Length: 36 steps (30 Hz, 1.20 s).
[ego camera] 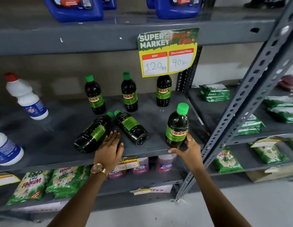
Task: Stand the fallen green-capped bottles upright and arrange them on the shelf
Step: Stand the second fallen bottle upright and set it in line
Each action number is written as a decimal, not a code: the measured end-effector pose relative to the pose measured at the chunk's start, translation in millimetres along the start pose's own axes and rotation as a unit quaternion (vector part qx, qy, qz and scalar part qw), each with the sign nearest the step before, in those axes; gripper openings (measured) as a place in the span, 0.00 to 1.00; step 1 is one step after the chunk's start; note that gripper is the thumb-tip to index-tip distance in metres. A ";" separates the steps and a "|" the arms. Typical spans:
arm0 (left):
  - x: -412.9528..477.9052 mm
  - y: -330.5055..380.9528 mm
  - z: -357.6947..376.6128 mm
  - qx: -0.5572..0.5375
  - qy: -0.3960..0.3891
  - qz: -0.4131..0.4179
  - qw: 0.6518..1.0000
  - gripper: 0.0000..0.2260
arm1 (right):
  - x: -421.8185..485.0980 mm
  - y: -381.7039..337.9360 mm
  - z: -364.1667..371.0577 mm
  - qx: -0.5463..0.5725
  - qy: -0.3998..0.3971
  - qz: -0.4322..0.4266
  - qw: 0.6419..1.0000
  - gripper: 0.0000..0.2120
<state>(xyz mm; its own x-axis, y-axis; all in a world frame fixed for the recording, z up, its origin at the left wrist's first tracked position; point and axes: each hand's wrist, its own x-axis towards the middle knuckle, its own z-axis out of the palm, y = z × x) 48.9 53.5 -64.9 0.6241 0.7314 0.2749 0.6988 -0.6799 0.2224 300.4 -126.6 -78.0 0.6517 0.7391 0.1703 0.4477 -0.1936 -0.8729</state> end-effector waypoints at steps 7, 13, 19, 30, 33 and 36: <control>-13.7 -6.5 -17.6 -0.136 -0.019 0.034 0.990 0.21 | -22.8 -12.1 10.8 0.028 0.107 0.030 0.993 0.53; -34.4 -69.7 -70.7 -0.156 0.068 0.090 0.981 0.22 | -89.0 -61.6 66.9 -0.026 0.145 -0.082 0.986 0.27; -11.2 -154.5 -71.4 -0.146 0.037 -0.040 0.988 0.20 | 21.5 -158.8 122.0 -0.252 -0.048 -0.006 0.967 0.46; 7.1 -184.9 -38.2 -0.061 -0.041 -0.047 0.996 0.23 | 70.5 -142.5 139.1 -0.146 -0.051 0.108 0.982 0.15; 10.4 -185.6 -33.8 -0.018 -0.069 -0.037 0.997 0.24 | 61.8 -136.8 142.2 -0.028 0.093 0.061 0.993 0.27; 10.7 -186.7 -32.6 -0.008 -0.078 -0.032 0.996 0.24 | 54.3 -131.9 154.1 0.045 0.173 0.048 0.983 0.39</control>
<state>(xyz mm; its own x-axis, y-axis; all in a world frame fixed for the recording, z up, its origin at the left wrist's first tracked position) -86.3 186.5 -73.0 0.6257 0.7721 0.1108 0.7345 -0.6311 0.2496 182.4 38.5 -24.1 0.8641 0.4541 0.2172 0.3284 -0.1816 -0.9269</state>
